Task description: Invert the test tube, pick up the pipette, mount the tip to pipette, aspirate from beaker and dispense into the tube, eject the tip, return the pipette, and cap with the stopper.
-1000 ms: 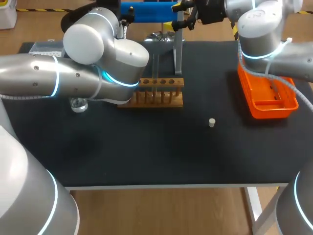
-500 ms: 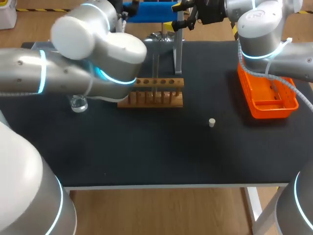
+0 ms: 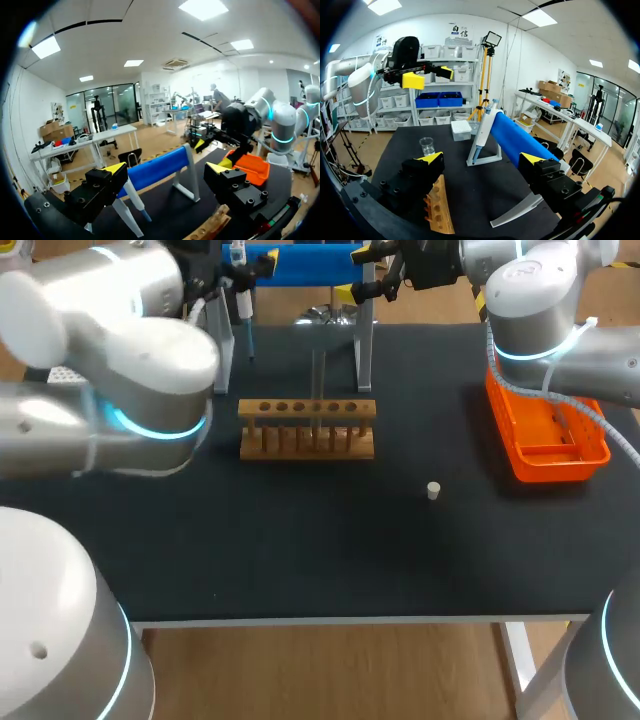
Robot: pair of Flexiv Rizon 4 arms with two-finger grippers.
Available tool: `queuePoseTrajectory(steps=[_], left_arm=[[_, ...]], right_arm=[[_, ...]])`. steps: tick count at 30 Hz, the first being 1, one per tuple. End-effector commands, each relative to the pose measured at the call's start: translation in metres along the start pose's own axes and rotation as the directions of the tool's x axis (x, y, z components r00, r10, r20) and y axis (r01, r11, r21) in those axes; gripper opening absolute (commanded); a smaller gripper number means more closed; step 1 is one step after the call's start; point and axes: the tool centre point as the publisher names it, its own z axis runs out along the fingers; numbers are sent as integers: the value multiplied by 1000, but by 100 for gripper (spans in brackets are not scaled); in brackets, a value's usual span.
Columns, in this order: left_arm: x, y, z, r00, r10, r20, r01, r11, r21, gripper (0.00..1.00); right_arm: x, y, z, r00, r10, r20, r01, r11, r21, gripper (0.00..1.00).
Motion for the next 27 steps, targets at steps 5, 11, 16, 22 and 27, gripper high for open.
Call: queuePoseTrajectory(steps=[5, 11, 16, 22, 27], left_arm=[[31, 36, -40, 698, 161, -697, -66, 985, 161, 100], [56, 53, -31, 640, 179, -747, -87, 983, 160, 100], [70, 63, -22, 609, 173, -774, -69, 984, 166, 100], [86, 77, -6, 583, 155, -798, -95, 988, 122, 100], [88, 82, 3, 583, 148, -799, -107, 989, 105, 100]], right_arm=[[-1, 1, -1, 1000, 0, -3, 0, 1000, 4, 100], [-1, 1, -1, 1000, 0, -3, 0, 1000, 4, 100], [-1, 1, -1, 1000, 0, -3, 0, 1000, 4, 100], [-1, 1, -1, 1000, 0, -3, 0, 1000, 4, 100], [-1, 1, -1, 1000, 0, -3, 0, 1000, 4, 100]])
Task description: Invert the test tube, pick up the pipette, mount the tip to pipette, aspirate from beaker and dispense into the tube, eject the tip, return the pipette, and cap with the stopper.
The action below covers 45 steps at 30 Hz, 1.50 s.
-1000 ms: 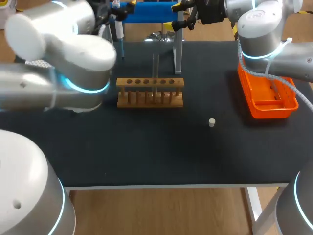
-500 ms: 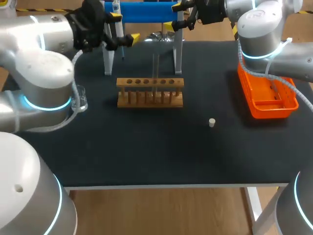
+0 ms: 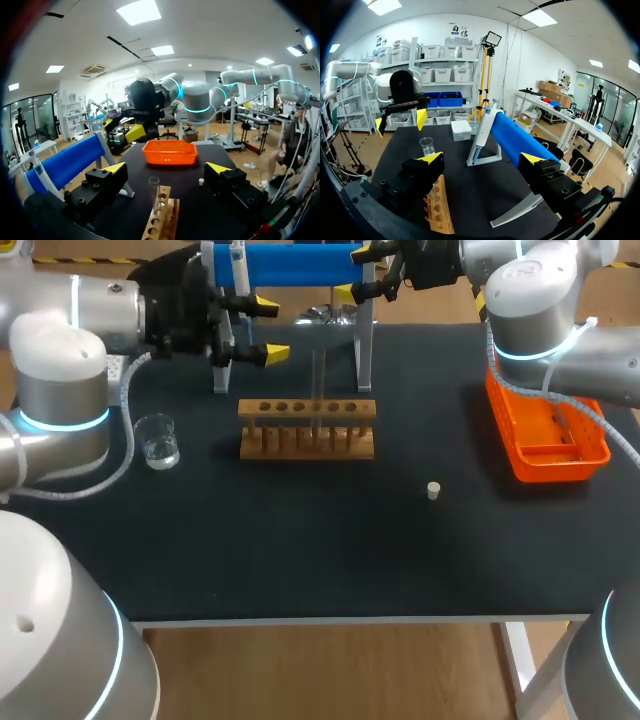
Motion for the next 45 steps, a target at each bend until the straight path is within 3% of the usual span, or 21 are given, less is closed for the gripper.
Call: queuePoseTrajectory(steps=[1, 19, 45], left_arm=[[-10, 4, 13, 986, -10, -168, 6, 1000, -25, 100], [-18, 30, 40, 999, -35, -10, 34, 992, -119, 100], [-19, 75, 82, 999, -38, 22, 42, 979, -202, 100]], right_arm=[[-1, 1, -1, 1000, 0, -3, 0, 1000, 4, 100], [-1, 1, -1, 1000, 0, -3, 0, 1000, 4, 100], [-1, 1, -1, 1000, 0, -3, 0, 1000, 4, 100]])
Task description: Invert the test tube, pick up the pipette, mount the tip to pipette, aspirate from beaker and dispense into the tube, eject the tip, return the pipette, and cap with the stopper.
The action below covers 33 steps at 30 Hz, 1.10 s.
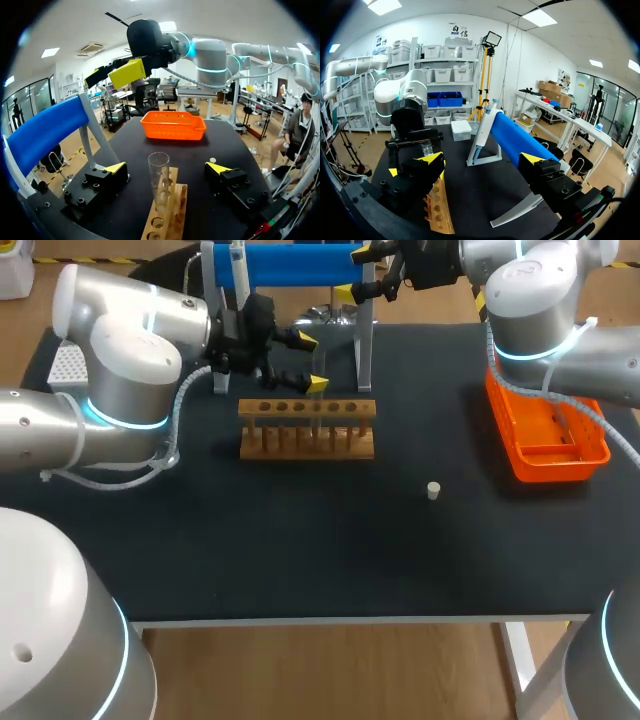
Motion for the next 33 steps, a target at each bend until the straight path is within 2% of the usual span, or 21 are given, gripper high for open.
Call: queuePoseTrajectory(steps=[1, 33], left_arm=[[-4, 4, 9, 1000, -5, -3, 5, 1000, 0, 100], [-5, 14, 40, 997, 11, -76, -15, 999, -48, 100]], right_arm=[[-1, 1, -1, 1000, 0, -3, 0, 1000, 4, 100], [-1, 1, -1, 1000, 0, -3, 0, 1000, 4, 100]])
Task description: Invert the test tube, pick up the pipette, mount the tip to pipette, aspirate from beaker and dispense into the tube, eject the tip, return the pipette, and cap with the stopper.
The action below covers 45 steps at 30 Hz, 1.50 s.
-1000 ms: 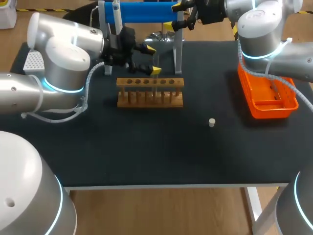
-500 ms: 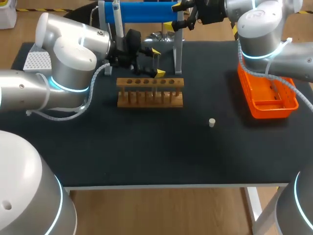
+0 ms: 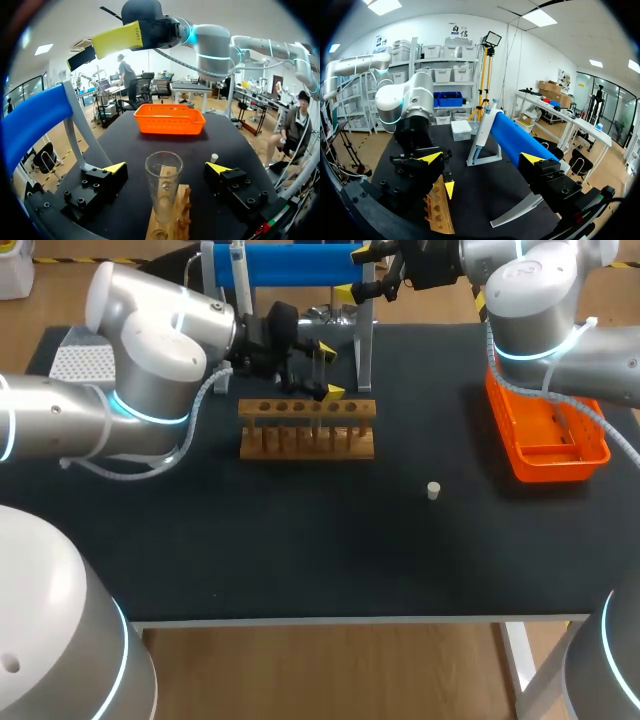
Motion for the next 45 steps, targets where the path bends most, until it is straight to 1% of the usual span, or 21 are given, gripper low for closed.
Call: queuePoseTrajectory(steps=[1, 9, 28, 30, 31, 33, 37, 43, 45], left_arm=[[-4, 0, 2, 1000, 0, -11, 0, 1000, -5, 100], [-4, 0, -2, 1000, 6, -11, -6, 1000, -8, 100], [-4, 0, -2, 1000, 6, -11, -6, 1000, -8, 100], [-4, 0, -2, 1000, 6, -11, -6, 1000, -8, 100], [-4, 0, -2, 1000, 6, -11, -6, 1000, -8, 100], [-4, 0, -2, 1000, 6, -11, -6, 1000, -8, 100], [-4, 0, -2, 1000, 6, -11, -6, 1000, -8, 100], [-4, 0, -2, 1000, 6, -11, -6, 1000, -8, 100], [-4, 0, -2, 1000, 6, -11, -6, 1000, -8, 100]], right_arm=[[-1, 1, -1, 1000, 0, -3, 0, 1000, 4, 100], [-1, 1, -1, 1000, 0, -3, 0, 1000, 4, 100], [-1, 1, -1, 1000, 0, -3, 0, 1000, 4, 100], [9, -3, -13, 998, -42, 40, 40, 998, 40, 100], [21, -9, -24, 998, -42, 48, 40, 998, 56, 100], [28, -19, -39, 996, -54, 73, 48, 995, 84, 100], [47, -43, -80, 993, -29, 110, 18, 995, 101, 100], [85, -80, -145, 988, 3, 153, -23, 992, 124, 100], [102, -92, -165, 987, 9, 163, -30, 992, 124, 100]])
